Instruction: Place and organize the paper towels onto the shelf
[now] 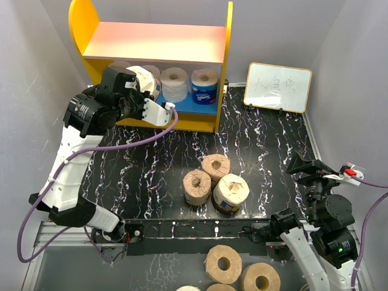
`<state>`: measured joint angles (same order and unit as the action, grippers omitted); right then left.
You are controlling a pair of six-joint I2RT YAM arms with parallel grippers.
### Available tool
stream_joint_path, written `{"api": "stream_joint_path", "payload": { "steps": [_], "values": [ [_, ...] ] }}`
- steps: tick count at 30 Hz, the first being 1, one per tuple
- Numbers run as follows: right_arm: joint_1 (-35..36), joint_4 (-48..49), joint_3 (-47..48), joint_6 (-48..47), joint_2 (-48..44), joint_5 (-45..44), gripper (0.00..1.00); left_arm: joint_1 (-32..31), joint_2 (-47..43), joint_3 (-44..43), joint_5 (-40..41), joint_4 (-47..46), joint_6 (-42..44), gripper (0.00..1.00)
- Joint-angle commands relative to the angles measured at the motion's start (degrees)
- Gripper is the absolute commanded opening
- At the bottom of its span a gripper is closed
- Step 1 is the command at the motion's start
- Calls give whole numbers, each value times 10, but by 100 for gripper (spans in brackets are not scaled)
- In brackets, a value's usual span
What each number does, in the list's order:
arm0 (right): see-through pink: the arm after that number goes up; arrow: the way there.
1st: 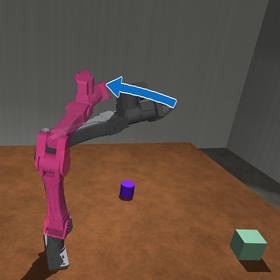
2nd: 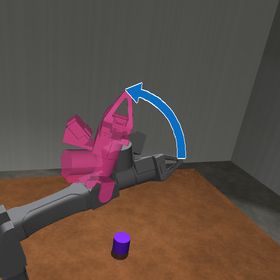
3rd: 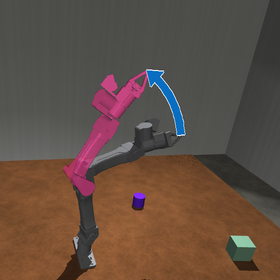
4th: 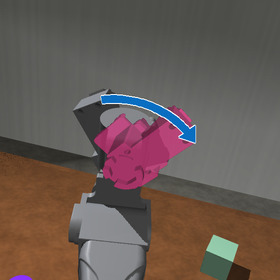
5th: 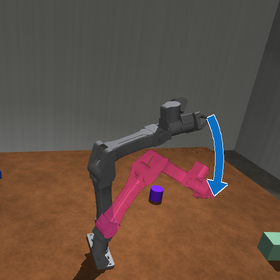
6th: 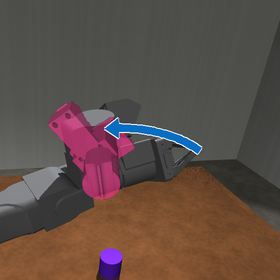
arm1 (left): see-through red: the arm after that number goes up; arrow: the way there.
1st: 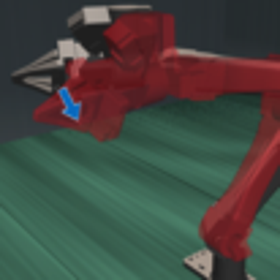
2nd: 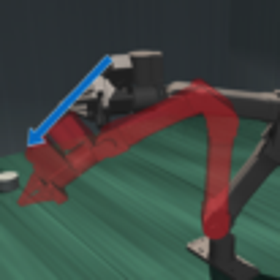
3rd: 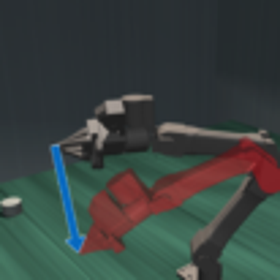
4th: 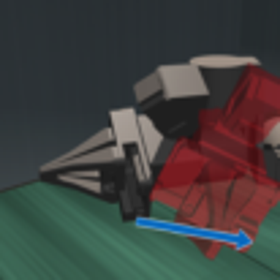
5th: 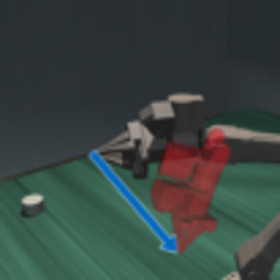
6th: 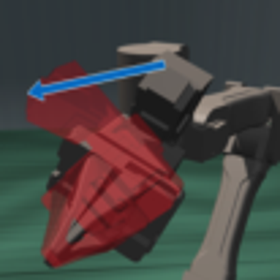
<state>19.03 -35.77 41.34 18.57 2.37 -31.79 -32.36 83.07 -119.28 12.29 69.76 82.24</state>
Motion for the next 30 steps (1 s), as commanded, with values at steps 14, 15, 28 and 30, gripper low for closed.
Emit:
{"api": "stream_joint_path", "payload": {
  "steps": [14,15,28,30],
  "values": [
    [3,23,1,2,-6,1,84,68,108,-249,30,-51,108,0],
    [2,23,1,2,-5,3,85,83,111,-250,21,-58,111,0],
    [3,23,0,0,-4,8,84,208,171,-293,-100,-136,108,0],
    [3,23,0,-1,-3,9,84,221,173,-290,-110,-154,107,0]
  ]
}}
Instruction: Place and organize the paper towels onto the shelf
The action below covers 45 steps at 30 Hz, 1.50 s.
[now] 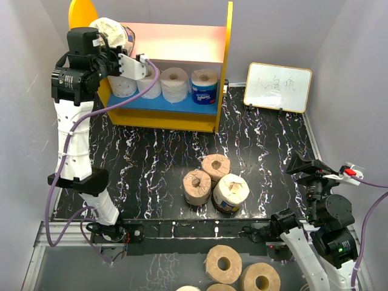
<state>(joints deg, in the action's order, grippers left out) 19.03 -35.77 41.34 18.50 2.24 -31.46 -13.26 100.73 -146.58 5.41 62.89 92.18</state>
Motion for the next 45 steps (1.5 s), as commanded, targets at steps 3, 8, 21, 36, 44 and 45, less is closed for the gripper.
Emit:
{"api": "stream_joint_path", "payload": {
  "steps": [3,8,21,36,44,45],
  "values": [
    [3,23,0,-1,-1,6,84,45,-1,-12,-53,-108,9,0],
    [3,25,0,-1,-2,8,84,71,3,4,-83,-127,12,0],
    [3,24,0,-1,-6,8,84,99,-56,147,-141,-290,-7,15],
    [3,24,0,-1,-9,6,84,103,-37,89,-158,-300,32,0],
    [3,25,0,-1,-12,6,84,103,-63,91,-141,-212,76,0],
    [3,24,0,-1,-12,6,84,103,-67,92,-139,-202,80,0]
  ]
}}
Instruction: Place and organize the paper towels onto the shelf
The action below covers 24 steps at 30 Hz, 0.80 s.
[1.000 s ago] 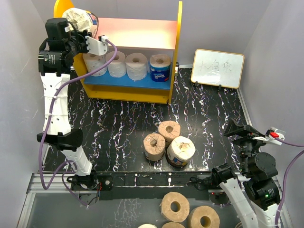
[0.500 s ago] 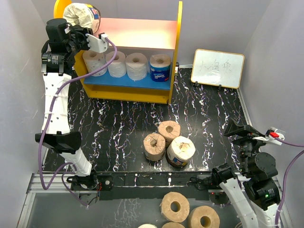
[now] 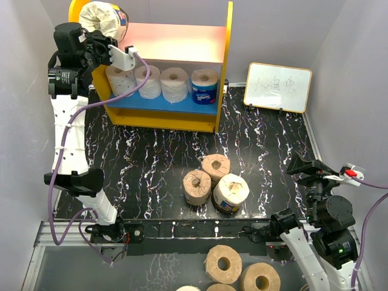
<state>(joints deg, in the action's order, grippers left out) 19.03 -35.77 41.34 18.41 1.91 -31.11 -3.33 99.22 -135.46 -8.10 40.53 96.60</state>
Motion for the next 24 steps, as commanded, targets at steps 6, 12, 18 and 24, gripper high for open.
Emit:
{"api": "stream_joint_path", "payload": {
  "steps": [6,12,18,24],
  "values": [
    [3,24,0,0,-10,3,84,4,-68,-17,24,72,59,0],
    [3,25,0,0,-10,4,84,4,-93,-8,46,98,75,0],
    [3,25,0,-1,-11,6,84,4,-123,30,48,103,79,0],
    [3,24,1,-1,-13,5,84,4,-131,63,48,100,65,0]
  ]
}}
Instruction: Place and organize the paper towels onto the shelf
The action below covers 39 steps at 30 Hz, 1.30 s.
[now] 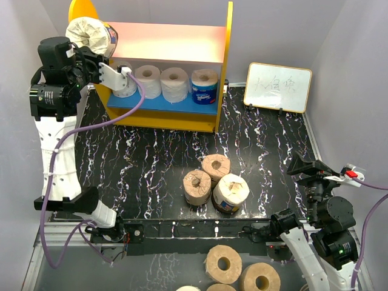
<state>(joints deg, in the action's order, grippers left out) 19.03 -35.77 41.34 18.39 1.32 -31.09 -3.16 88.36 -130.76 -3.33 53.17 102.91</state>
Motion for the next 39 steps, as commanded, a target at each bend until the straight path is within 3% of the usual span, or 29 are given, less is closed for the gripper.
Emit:
{"api": "stream_joint_path", "payload": {
  "steps": [1,12,26,39],
  "values": [
    [3,24,1,-1,-7,4,84,3,-23,22,-1,-31,1,0],
    [3,23,1,0,-9,2,84,2,-21,72,2,-92,-6,0],
    [3,22,1,0,-10,-1,85,3,14,66,-6,-139,-9,5],
    [3,22,1,0,-10,-2,85,3,6,118,-25,-248,-22,40]
  ]
}}
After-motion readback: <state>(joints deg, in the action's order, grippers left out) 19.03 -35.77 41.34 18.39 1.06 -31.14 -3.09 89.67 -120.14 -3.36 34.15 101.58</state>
